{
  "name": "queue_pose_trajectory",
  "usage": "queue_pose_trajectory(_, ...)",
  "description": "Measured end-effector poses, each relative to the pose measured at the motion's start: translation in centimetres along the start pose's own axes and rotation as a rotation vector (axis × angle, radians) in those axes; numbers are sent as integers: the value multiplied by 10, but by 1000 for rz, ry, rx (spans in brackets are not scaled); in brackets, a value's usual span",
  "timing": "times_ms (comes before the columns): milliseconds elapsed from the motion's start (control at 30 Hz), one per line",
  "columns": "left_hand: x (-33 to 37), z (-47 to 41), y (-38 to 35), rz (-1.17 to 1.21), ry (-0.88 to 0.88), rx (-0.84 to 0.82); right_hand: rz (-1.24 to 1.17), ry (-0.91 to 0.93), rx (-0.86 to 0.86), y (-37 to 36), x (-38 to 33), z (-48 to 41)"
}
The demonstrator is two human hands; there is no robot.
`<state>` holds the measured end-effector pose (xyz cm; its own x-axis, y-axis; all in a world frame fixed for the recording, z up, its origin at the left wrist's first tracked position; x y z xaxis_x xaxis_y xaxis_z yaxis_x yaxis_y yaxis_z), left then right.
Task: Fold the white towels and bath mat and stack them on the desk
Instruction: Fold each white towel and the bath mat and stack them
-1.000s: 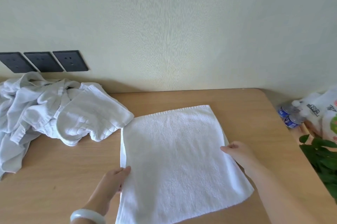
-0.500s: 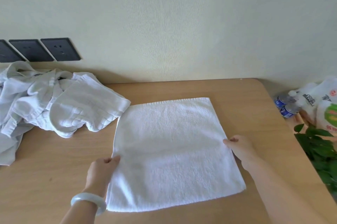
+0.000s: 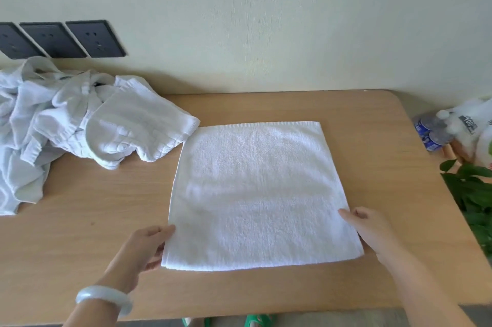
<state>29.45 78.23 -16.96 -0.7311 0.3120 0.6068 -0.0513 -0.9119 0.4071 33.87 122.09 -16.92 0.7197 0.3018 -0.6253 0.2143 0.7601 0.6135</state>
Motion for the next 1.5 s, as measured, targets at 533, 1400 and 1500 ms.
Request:
queue_pose_trajectory(533, -40, 13, 6, 7, -23, 139, -89, -34, 8, 4, 43, 34)
queue_pose_trajectory(1400, 7, -4, -103, -944, -1057, 268, 636, 1007, 223, -128, -25, 35)
queue_pose_trajectory(1500, 48, -23, -121, -960, -1119, 307, 631, 1038, 226, -151, -66, 13)
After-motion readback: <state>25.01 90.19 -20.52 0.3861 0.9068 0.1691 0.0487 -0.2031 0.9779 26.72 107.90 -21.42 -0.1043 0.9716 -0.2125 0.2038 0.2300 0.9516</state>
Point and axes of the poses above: each hand's wrist, its own z-axis away from the middle knuckle, its own y-axis out of the back of the hand, x = y × z, the point moved 2 cm from there along -z, towards the middle knuckle, and after that the axes turned 10 degrees about x, right-handed, at the moved point
